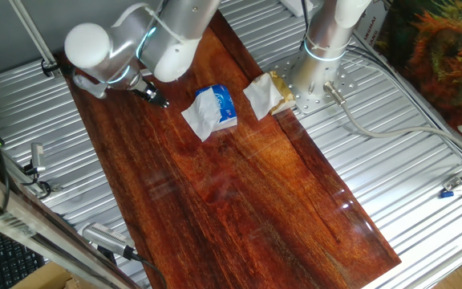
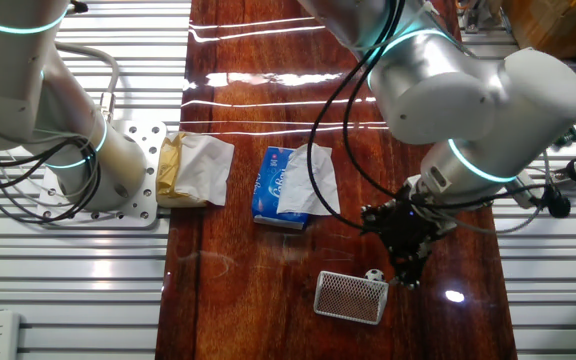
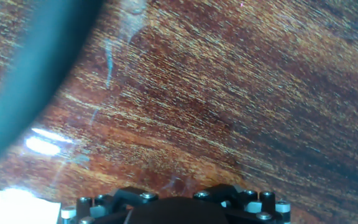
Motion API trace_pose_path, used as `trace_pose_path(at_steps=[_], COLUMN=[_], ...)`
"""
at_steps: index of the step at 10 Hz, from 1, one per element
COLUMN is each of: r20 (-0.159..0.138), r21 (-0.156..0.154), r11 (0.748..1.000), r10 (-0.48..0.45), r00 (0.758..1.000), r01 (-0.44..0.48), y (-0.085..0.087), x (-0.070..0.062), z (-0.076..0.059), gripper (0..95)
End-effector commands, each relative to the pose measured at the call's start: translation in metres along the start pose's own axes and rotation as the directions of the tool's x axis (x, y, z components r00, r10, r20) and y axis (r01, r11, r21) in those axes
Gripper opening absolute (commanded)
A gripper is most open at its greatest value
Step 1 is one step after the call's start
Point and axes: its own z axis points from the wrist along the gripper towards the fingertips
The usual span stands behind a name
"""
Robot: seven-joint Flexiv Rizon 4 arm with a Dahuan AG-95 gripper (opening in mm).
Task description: Push the soccer ball into the goal
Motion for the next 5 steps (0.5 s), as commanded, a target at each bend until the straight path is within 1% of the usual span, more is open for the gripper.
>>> trace_pose_path(at_steps=[1,2,3,5], r20=[0.030,0.038,0.038,0.036], r21=[-0.076,-0.098,-0.137,-0.165], r11=[0.986,0.975,0.957,0.936], r10=[0.153,0.202,0.262,0.319], r00=[0.988,0.979,0.964,0.947], r01=[-0.151,-0.197,-0.254,-0.310], y=[0.0011,0.0011,0.0011,0.0008], x=[-0.0031,-0.0049,-0.0067,-0.0085], z=[-0.0051,-0.0083,-0.0111,-0.0126], gripper=[0.0,0.0,0.0,0.0])
